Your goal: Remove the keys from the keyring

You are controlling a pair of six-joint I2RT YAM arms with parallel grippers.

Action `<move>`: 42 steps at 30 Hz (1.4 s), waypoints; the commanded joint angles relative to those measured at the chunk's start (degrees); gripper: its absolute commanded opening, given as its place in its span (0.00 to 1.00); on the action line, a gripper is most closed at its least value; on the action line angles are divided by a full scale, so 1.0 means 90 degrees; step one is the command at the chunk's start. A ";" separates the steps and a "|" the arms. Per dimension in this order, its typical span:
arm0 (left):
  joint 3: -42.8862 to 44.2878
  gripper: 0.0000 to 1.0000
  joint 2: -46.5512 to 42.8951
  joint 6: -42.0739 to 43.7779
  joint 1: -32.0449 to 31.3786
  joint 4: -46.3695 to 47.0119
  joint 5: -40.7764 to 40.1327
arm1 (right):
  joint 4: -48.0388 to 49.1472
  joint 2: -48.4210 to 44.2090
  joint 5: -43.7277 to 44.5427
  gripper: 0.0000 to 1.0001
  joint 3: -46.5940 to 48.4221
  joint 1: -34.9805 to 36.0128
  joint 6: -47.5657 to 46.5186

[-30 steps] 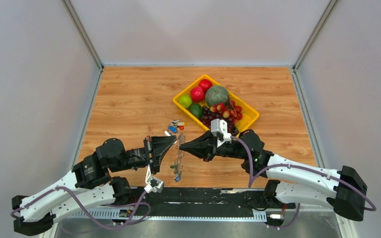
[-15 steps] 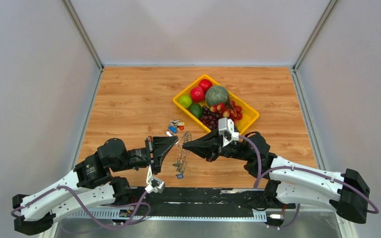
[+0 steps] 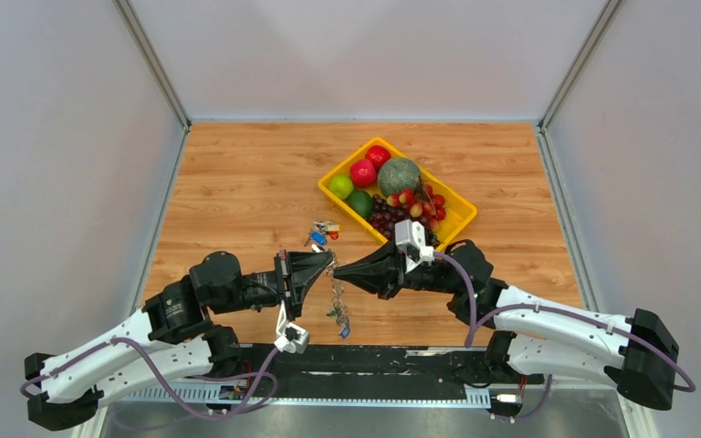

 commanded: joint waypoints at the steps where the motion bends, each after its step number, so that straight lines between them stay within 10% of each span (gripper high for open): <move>1: 0.0203 0.00 0.0062 -0.0204 -0.0014 -0.0013 0.0043 | -0.0078 0.0072 -0.0392 0.00 0.0589 0.0088 -0.0357; 42: 0.0217 0.00 -0.0144 -0.0256 -0.0014 0.0052 0.0083 | -0.1780 -0.0145 0.0613 0.00 0.0638 0.0480 -0.1428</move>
